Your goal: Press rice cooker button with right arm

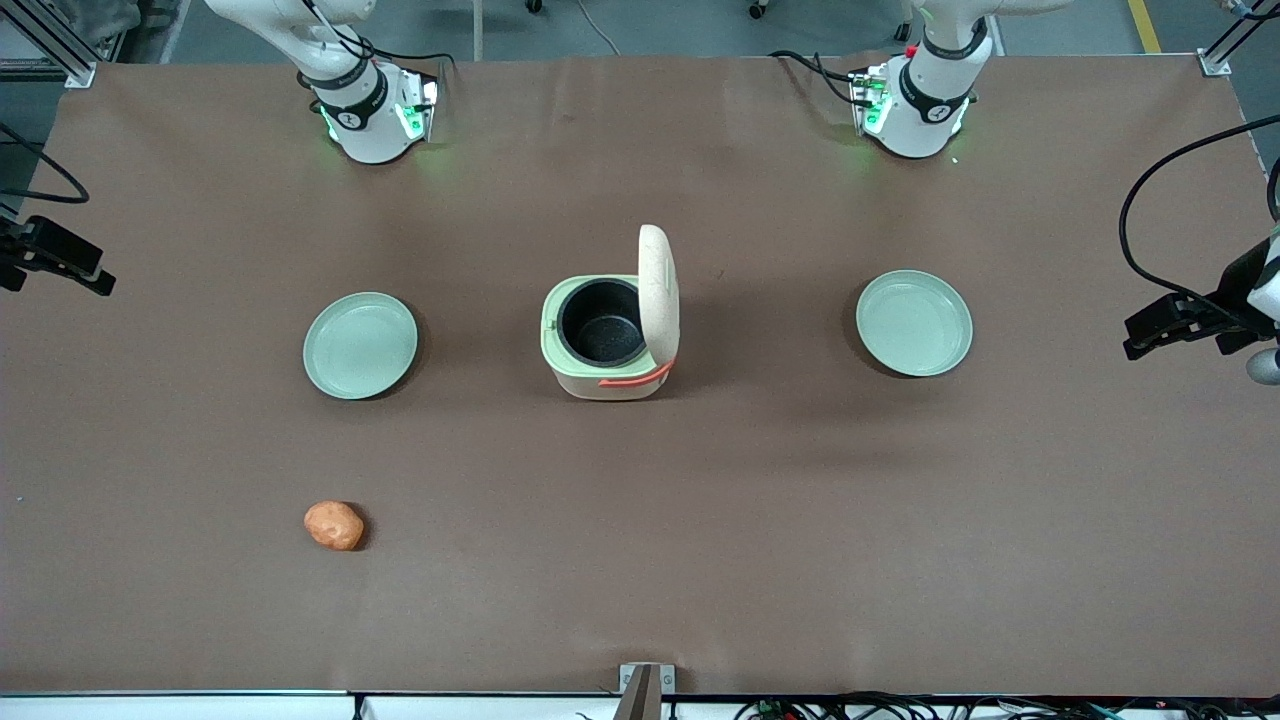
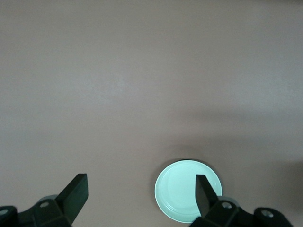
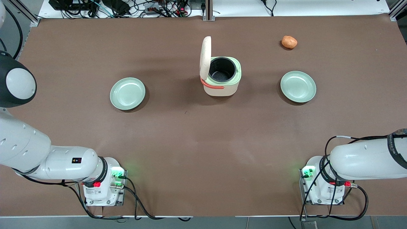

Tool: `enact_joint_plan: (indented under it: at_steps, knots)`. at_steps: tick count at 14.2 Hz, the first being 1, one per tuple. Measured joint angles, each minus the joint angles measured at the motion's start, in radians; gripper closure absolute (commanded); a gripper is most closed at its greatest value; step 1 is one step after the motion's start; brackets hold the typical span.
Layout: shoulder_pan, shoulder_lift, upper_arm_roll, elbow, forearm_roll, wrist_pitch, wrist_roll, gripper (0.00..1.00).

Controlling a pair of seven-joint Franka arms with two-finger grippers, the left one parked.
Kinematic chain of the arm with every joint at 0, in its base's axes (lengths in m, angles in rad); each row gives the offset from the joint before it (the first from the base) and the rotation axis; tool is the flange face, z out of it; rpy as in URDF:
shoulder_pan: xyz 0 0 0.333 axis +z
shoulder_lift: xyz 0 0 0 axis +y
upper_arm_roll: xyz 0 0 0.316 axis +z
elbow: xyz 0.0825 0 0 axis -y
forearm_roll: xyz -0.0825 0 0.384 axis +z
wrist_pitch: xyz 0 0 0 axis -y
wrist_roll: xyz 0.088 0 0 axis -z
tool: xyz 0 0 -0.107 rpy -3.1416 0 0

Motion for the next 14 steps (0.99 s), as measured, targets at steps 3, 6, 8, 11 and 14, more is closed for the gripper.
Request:
enact_joint_plan:
  at_steps: [3,6,8,11,14]
  knots:
    - [-0.006,-0.001,0.0,-0.015,0.0,0.02,-0.004,0.0]
    - [-0.007,-0.033,0.003,-0.067,0.0,0.053,-0.012,0.0]
    - [-0.007,-0.065,0.011,-0.09,0.0,0.053,-0.012,0.0]
    - [-0.008,-0.092,0.012,-0.116,0.0,0.05,-0.012,0.0]
    - [-0.012,-0.094,0.011,-0.121,0.0,0.047,-0.013,0.0]
